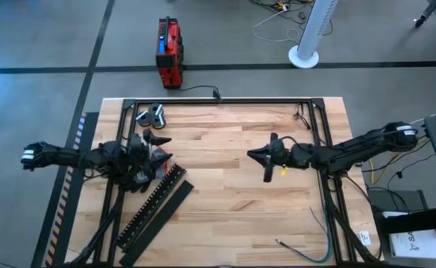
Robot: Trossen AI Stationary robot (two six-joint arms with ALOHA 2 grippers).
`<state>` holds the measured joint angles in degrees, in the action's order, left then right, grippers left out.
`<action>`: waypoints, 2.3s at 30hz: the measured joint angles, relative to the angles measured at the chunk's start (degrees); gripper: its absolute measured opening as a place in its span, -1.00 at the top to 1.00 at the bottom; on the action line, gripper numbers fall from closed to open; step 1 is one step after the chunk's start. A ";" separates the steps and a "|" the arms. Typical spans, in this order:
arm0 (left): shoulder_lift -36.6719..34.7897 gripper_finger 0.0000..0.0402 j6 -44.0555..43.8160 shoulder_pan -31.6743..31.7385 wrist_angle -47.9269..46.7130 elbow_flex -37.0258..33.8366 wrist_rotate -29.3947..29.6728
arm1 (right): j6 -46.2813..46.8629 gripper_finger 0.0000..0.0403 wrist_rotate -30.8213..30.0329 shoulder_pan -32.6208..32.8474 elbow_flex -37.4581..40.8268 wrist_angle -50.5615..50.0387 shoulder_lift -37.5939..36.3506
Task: Ziptie cables
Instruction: Wrap the cable wires with the black zip tie
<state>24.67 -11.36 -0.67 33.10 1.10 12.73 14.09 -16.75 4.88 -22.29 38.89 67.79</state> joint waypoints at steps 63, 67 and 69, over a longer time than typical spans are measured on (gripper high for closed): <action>69.98 -0.55 6.40 0.09 -4.59 48.28 19.76 | 24.73 0.91 -11.38 -32.53 -11.59 -93.73 1.93; 72.09 -0.55 6.40 0.11 -6.70 50.76 19.74 | 23.62 0.91 -11.30 -36.24 -11.59 -93.46 4.34; 72.95 -0.55 6.38 0.11 -6.85 51.05 19.73 | 23.28 0.91 -11.26 -38.11 -11.59 -93.52 5.83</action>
<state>97.62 -4.97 -0.56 26.25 52.15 32.46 37.37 -28.01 -33.23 -33.89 -54.63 73.62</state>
